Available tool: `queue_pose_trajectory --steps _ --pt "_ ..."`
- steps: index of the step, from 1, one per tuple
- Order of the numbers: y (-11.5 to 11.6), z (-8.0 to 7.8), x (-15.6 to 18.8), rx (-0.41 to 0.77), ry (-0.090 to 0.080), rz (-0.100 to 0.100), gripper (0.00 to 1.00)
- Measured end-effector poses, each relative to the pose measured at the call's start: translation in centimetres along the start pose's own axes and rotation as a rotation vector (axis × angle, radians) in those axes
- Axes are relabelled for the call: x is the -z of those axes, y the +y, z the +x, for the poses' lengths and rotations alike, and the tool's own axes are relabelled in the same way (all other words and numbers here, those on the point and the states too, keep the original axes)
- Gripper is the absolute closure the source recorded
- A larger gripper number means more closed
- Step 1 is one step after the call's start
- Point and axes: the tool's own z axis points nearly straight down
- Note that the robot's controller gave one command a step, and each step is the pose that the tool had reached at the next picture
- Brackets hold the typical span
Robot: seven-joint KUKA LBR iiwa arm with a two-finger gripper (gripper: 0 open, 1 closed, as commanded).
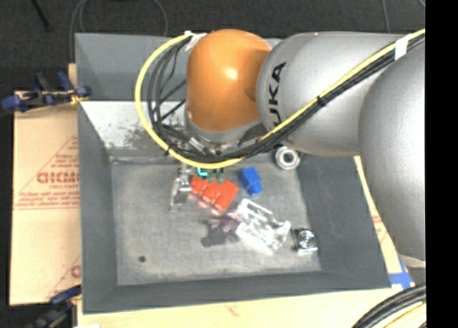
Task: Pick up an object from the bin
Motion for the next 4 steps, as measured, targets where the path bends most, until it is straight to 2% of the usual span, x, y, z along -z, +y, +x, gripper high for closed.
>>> queue_pose_trajectory --steps 1,2,3,4 --pt "-6.2 -6.5 -11.7 0.356 -0.012 0.000 0.00" --pt "-11.6 -2.7 -12.2 0.273 -0.025 -0.006 0.00" --pt "-12.3 -5.8 -12.4 -0.014 -0.005 -0.004 0.00" --pt "-12.7 -3.3 -12.2 -0.099 -0.032 -0.004 0.00"
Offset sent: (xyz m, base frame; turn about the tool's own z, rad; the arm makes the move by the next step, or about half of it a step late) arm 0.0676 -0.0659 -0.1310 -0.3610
